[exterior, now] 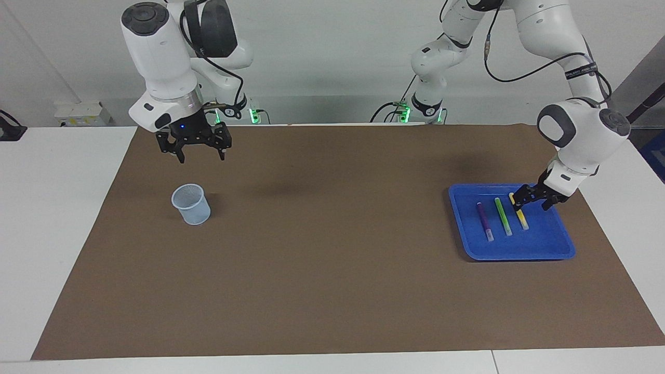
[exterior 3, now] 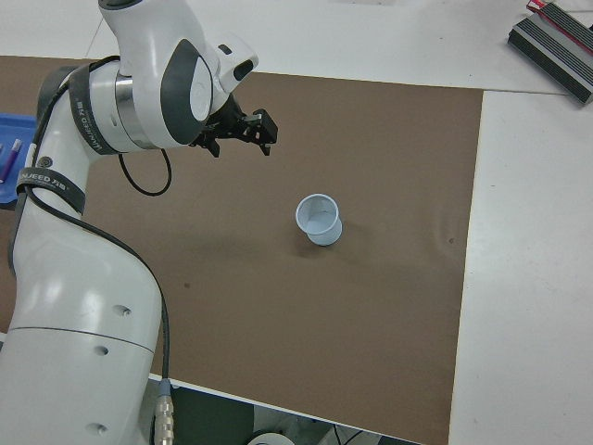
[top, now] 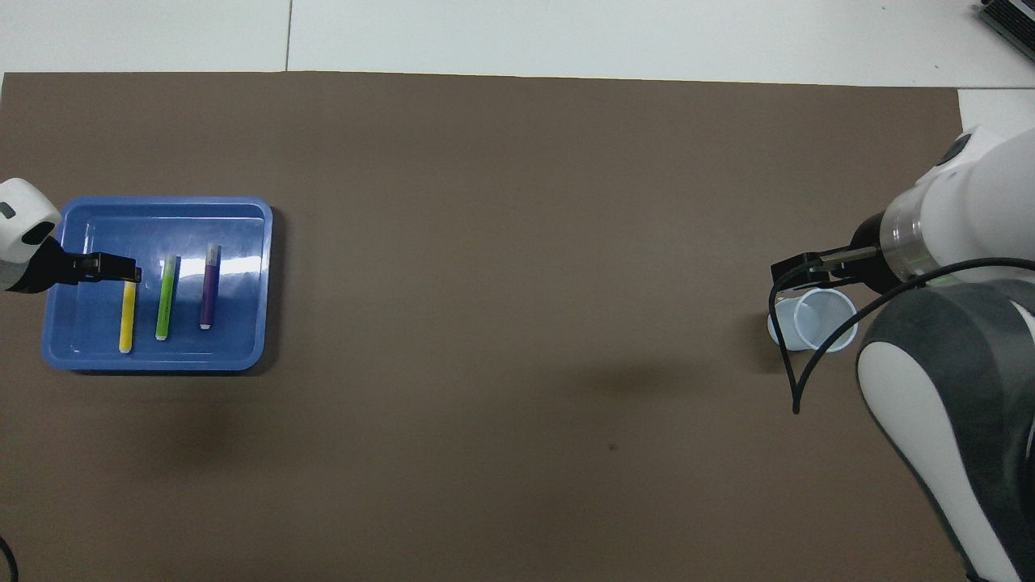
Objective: Right arm passes pens to left for tray arrangement
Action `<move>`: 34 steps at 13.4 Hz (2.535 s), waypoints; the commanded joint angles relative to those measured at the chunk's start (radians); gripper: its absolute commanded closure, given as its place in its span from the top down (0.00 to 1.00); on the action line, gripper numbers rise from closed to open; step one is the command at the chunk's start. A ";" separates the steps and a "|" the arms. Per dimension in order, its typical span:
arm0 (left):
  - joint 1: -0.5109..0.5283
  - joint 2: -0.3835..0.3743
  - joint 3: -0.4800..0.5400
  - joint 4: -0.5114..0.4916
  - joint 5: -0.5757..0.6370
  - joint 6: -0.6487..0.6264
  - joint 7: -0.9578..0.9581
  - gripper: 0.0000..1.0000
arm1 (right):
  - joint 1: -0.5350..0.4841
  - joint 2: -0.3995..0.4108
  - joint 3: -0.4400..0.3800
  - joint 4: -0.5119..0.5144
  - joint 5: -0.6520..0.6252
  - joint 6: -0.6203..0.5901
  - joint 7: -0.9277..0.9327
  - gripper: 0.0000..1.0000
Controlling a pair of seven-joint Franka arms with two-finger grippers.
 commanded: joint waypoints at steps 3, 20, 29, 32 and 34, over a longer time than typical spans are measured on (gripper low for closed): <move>-0.118 -0.035 0.010 0.144 0.066 -0.229 -0.196 1.00 | -0.004 -0.023 -0.013 0.018 0.050 -0.041 0.012 1.00; -0.471 -0.139 0.274 0.375 0.059 -0.516 -0.138 1.00 | -0.004 -0.012 -0.034 0.090 0.049 -0.175 0.007 1.00; -0.456 -0.145 0.263 0.370 0.053 -0.503 -0.147 1.00 | -0.007 -0.012 -0.034 0.089 0.049 -0.175 0.006 1.00; -0.457 -0.144 0.263 0.366 0.056 -0.495 -0.138 1.00 | -0.007 -0.012 -0.034 0.089 0.049 -0.175 0.006 1.00; -0.456 -0.145 0.262 0.366 0.056 -0.492 -0.138 1.00 | -0.007 -0.012 -0.034 0.089 0.049 -0.175 0.006 1.00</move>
